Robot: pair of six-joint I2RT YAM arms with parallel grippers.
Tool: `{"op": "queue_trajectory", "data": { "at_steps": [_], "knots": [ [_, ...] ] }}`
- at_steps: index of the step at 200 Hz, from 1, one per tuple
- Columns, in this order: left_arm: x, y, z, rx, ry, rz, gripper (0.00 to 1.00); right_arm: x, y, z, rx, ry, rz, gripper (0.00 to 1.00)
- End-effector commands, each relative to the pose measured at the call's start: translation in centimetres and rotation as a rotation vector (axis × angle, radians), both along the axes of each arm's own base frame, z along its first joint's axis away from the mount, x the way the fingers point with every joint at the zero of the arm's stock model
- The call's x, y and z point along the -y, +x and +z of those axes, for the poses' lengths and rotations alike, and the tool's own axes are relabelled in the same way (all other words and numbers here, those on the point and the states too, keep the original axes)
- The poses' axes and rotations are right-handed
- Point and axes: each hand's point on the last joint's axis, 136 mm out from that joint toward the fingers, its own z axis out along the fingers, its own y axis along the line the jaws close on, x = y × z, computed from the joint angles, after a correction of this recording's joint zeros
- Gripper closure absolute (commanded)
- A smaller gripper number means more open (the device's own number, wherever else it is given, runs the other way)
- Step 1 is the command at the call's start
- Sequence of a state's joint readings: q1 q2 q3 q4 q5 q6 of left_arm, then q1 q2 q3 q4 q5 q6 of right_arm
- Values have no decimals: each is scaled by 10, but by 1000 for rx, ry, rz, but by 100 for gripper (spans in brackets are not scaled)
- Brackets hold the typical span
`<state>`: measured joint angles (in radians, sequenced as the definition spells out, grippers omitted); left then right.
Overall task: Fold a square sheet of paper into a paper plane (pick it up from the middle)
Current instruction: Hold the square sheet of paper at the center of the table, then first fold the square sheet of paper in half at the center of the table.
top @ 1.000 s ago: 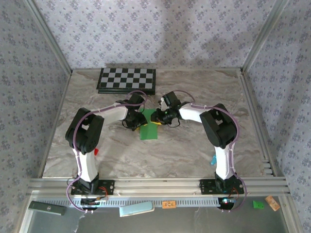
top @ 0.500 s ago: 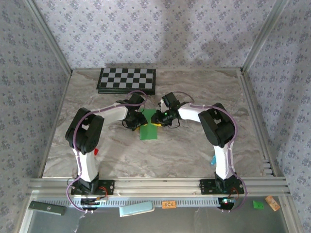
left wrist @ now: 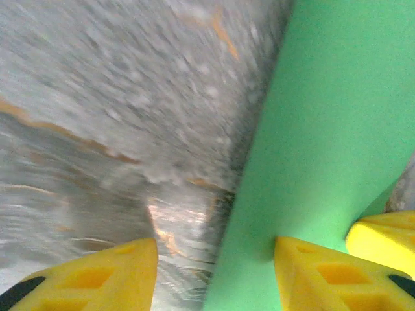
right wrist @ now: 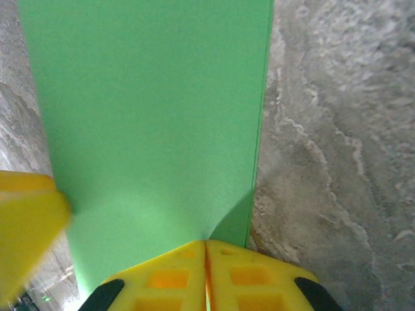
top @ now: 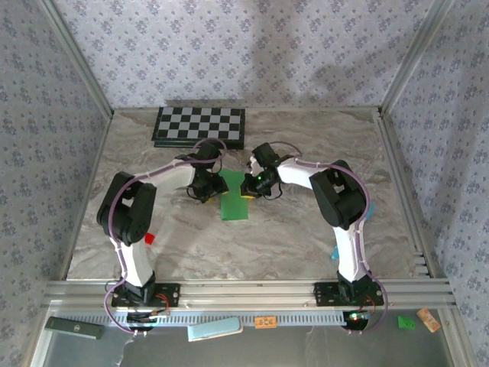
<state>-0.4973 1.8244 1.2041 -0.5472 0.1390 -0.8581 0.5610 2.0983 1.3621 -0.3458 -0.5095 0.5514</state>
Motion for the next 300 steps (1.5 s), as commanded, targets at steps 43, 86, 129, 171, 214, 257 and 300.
{"op": "queue_trajectory", "data": {
  "at_steps": [43, 86, 129, 171, 214, 257, 300],
  "knots": [
    [49, 12, 57, 170, -318, -165, 67, 70, -49, -87, -230, -415, -27, 93],
    [76, 0, 29, 83, -421, -247, 82, 71, -49, -87, -245, -444, -20, 93],
    [74, -3, -1, 0, -381, -236, 91, 74, -52, -87, -256, -470, -16, 93],
    [60, -9, -27, -51, -323, -242, 96, 80, -55, -90, -264, -506, -19, 93],
    [31, -11, -44, -61, -299, -239, 97, 96, -63, -99, -282, -603, -2, 93],
    [-2, -12, -42, -66, -332, -190, 94, 117, -73, -112, -306, -708, 27, 93],
    [-35, -13, -22, -27, -347, -121, 94, 120, -67, -109, -282, -737, 47, 93]
  ]
}}
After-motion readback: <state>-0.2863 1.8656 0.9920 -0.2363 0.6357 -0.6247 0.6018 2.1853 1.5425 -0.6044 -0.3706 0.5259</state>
